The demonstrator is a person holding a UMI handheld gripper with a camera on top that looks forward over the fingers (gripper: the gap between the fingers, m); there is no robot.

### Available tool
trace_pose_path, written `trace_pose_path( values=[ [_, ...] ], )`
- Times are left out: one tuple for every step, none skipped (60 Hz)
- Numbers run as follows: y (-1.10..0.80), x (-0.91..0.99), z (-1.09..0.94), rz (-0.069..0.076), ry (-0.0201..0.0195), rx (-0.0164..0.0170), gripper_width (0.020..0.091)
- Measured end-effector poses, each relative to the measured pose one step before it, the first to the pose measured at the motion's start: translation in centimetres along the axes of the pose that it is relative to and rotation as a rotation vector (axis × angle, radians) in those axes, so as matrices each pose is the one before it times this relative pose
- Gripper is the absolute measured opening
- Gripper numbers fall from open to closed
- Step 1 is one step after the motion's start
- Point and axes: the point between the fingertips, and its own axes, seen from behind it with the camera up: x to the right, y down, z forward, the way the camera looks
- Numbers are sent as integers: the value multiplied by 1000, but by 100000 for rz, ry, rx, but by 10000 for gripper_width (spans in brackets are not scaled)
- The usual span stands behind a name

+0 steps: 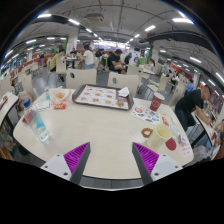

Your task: Pour water

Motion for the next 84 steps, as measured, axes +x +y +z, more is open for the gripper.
trace_pose_path(
  values=[
    [79,-110,-9,164,-59,-121,853],
    [132,-170,-15,144,-28,-261,850],
    [193,-231,-7,146,33,-368,850],
    [231,-310,-35,141,46,-417,850],
    [241,-375,-63,196,20,-367,850],
    [240,-424,-59,270,-30,-249,852],
    [156,-156,9,255,-181,-37,851],
    [296,-600,-78,268,-197,-109,851],
    [343,-560,-102,225,-280,-273,852],
    [329,-599,-58,222,-428,-346,852],
    [331,-622,-119,331,-457,-277,850],
    [275,-660,-99,389,-534,-80,851],
    [251,-672,-85,359,-598,64,848],
    [265,-740,-86,262,-762,71,851],
    [274,-825,-96,139,-921,-57,851],
    [284,-855,-86,45,-1041,-29,849],
    [242,-870,-81,-63,-1091,56,852],
    [247,-902,-68,-143,-1092,69,853],
    [219,-894,-4,-165,-1060,67,850],
    [178,-879,6,-140,-957,82,849],
    [204,-902,-49,-63,-774,116,849],
    [48,-879,152,-38,-1028,218,851],
    [124,-1034,20,-37,-1088,222,851],
    [41,-1037,114,-50,-1396,287,852],
    [-26,-1014,146,-97,-1377,361,851],
    [-62,-971,177,-55,-1231,492,852],
    [-173,-972,198,-95,-1114,734,854],
    [-213,-962,198,-117,-1106,866,855],
    [-270,-1036,252,-186,-1266,1018,854],
    [-294,-1005,218,-235,-1173,1069,854],
    [-319,-939,334,-257,-1001,1120,856],
    [-352,-834,295,-185,-699,1162,855],
    [-354,-787,336,-84,-351,1059,855],
    [-326,-723,355,-73,-276,903,854],
    [-300,-725,396,-31,-307,883,857],
    [-340,-675,429,79,-299,998,854],
    [-379,-565,468,218,-80,1102,854],
    [-361,-475,477,346,216,1097,851],
    [-353,-367,544,446,518,1032,850],
    [-298,-342,542,428,550,941,852],
    [-249,-333,535,463,479,833,853],
    [-222,-266,555,554,478,760,852],
    [-213,-209,592,636,582,730,853],
    [-200,-110,573,807,835,750,850],
    [-173,-72,594,875,991,633,853],
    [-100,-80,600,849,942,360,856],
    [-75,-88,590,820,639,240,852],
    [-90,-132,570,801,376,252,850],
    [-94,-149,582,774,290,317,852],
    [-114,-106,517,764,387,363,852],
    [-106,-101,501,550,436,359,851],
    [-95,-116,465,180,309,386,848],
    [-129,-86,423,-181,318,469,836],
    [-170,-2,385,-365,535,752,825],
    [-168,18,360,-385,638,874,813],
    [-118,13,360,-299,703,799,791],
    [-65,36,340,-136,700,537,764],
    [-2,-60,378,112,244,-1,736],
    [35,-53,292,266,21,-177,698],
    [7,-77,232,392,-96,-87,664],
    [-86,-73,228,415,45,186,629],
    [-123,-141,223,106,-266,437,593],
    [-163,-51,178,-163,70,574,580],
    [-111,164,173,-754,788,501,579],
    [-13,53,74,-694,490,162,573],
    [-72,-90,203,-387,174,198,561],
    [-76,-60,106,-316,-49,344,552],
    [13,-23,24,-248,-165,23,532],
    [-37,-17,31,-68,-188,90,523],
    [-19,1,17,108,-126,20,510],
    [19,63,-3,-65,93,-59,489],
    [-32,158,-157,-214,129,-101,485],
    [14,35,35,-193,57,-140,461],
    [35,49,25,-306,124,-353,451],
    [18,58,10,-267,164,-245,448],
    [18,65,48,-474,122,-258,427],
    [-6,28,25,-277,-46,-88,423],
    [78,-12,38,-599,-291,-433,402],
    [-24,-23,16,-365,-432,-238,403],
    [5,28,-15,-351,-379,-366,403],
    [20,67,-23,-383,-155,-461,403],
    [-25,126,-27,-307,17,-273,404],
    [-135,251,-307,-10,-124,74,402],
    [-112,84,-86,-1,-200,120,402]
  ],
)
